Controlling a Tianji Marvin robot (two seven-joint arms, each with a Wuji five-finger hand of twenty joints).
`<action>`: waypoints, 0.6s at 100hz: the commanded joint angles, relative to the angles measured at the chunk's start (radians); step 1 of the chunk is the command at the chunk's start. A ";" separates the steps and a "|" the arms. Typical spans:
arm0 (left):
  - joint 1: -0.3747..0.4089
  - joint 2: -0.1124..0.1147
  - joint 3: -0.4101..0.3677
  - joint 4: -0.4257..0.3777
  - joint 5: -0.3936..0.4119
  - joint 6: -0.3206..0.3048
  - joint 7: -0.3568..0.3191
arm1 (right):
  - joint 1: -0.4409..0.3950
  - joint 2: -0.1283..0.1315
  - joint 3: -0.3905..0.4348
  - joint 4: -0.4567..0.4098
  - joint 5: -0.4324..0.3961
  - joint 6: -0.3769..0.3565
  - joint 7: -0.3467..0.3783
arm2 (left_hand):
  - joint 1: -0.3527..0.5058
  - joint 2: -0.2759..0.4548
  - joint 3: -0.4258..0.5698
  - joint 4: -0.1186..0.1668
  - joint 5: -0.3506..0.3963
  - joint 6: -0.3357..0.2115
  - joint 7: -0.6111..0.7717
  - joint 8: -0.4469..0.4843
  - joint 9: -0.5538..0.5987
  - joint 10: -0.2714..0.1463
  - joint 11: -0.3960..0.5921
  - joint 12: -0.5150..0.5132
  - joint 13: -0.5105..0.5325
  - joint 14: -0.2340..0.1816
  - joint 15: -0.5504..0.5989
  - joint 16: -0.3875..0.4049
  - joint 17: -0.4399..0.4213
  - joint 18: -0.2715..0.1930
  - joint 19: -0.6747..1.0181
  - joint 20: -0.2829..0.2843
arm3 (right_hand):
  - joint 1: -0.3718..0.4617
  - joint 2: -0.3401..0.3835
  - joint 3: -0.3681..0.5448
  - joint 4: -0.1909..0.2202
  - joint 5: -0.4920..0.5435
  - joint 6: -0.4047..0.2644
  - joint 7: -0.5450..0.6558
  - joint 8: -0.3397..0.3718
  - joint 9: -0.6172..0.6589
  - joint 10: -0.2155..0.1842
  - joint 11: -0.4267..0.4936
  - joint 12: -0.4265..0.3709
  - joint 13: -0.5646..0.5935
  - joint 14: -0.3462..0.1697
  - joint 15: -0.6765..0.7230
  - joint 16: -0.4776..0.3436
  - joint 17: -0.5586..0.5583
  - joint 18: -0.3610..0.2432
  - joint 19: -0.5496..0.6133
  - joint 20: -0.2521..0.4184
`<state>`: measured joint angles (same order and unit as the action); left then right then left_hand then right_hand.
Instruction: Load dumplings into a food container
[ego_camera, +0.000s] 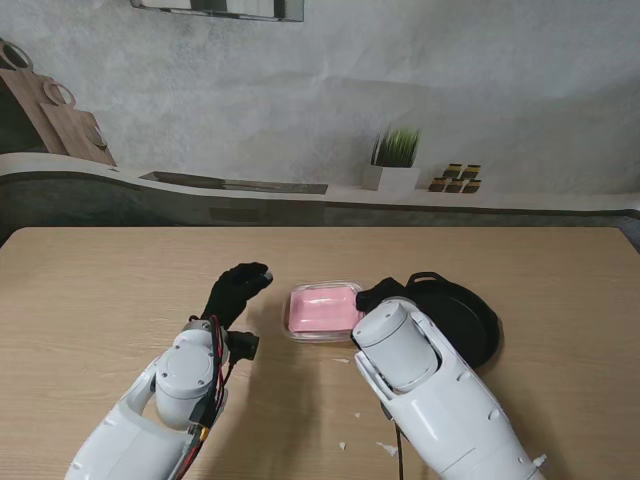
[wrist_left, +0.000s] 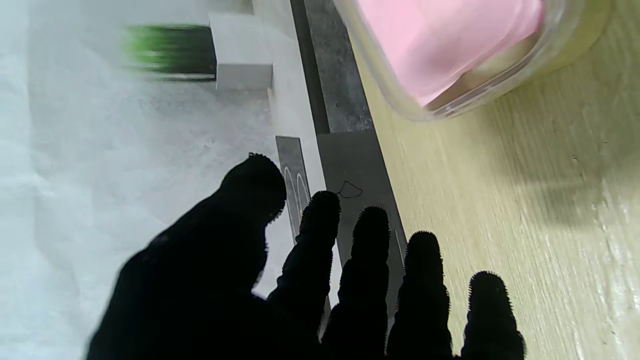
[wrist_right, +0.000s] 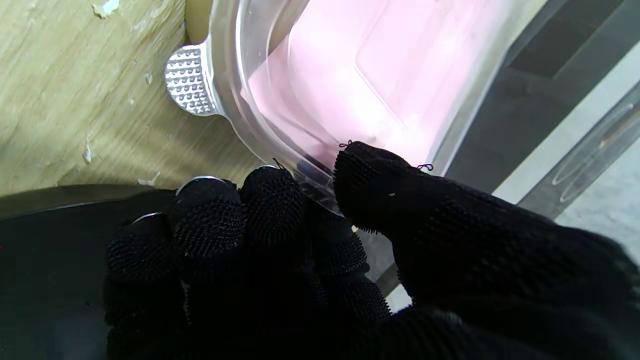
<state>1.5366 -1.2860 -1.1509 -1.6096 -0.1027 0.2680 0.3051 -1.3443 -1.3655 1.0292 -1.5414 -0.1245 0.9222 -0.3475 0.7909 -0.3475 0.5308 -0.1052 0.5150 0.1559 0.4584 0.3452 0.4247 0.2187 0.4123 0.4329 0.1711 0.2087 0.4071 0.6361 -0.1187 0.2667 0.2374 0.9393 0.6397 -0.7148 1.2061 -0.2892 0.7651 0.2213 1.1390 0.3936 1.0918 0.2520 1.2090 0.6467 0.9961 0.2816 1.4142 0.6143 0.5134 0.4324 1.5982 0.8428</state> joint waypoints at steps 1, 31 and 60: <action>0.006 0.014 -0.002 -0.004 0.010 -0.007 -0.022 | 0.014 0.004 -0.019 0.009 -0.029 0.003 0.046 | 0.001 0.034 -0.023 0.033 0.046 -0.054 -0.002 -0.001 -0.016 -0.042 -0.014 -0.016 -0.018 -0.025 -0.020 -0.010 -0.002 -0.024 -0.030 -0.016 | 0.044 0.029 -0.022 0.003 -0.017 -0.050 0.070 -0.004 -0.037 0.105 0.052 0.022 0.011 0.056 0.067 0.017 -0.046 -0.125 0.011 0.003; -0.001 0.049 0.001 0.030 0.137 -0.035 -0.099 | 0.040 0.022 -0.061 0.044 -0.120 0.017 0.074 | 0.048 0.016 -0.041 0.019 0.106 -0.106 -0.013 0.011 -0.035 -0.055 -0.024 -0.031 -0.029 -0.037 -0.050 -0.020 0.000 -0.021 -0.039 -0.053 | 0.049 0.057 -0.057 0.011 -0.092 -0.078 0.072 -0.070 -0.118 0.076 0.079 -0.054 -0.068 0.038 0.026 0.040 -0.125 -0.180 -0.021 0.015; 0.004 0.051 -0.004 0.033 0.147 -0.036 -0.099 | 0.044 0.026 -0.066 0.034 -0.128 0.071 0.107 | 0.080 0.012 -0.057 0.010 0.119 -0.115 -0.015 0.023 -0.037 -0.056 -0.024 -0.034 -0.029 -0.034 -0.059 -0.019 0.001 -0.021 -0.041 -0.070 | -0.140 0.195 -0.133 0.145 -0.270 -0.038 -0.131 -0.045 -0.385 0.052 0.031 -0.068 -0.308 0.021 -0.141 0.051 -0.313 -0.288 -0.088 0.021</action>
<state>1.5368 -1.2346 -1.1540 -1.5731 0.0409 0.2293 0.2204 -1.2978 -1.3375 0.9667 -1.4908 -0.2588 0.9511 -0.2703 0.8453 -0.3385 0.5049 -0.0956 0.6135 0.0845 0.4573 0.3562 0.4058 0.2044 0.4013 0.4079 0.1685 0.1987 0.3690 0.6310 -0.1187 0.2667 0.2251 0.8831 0.5515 -0.5744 1.0950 -0.2393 0.5411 0.1714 1.0606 0.2850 0.7690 0.2774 1.2524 0.5870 0.7300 0.2621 1.3122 0.6447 0.2501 0.2805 1.5098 0.8423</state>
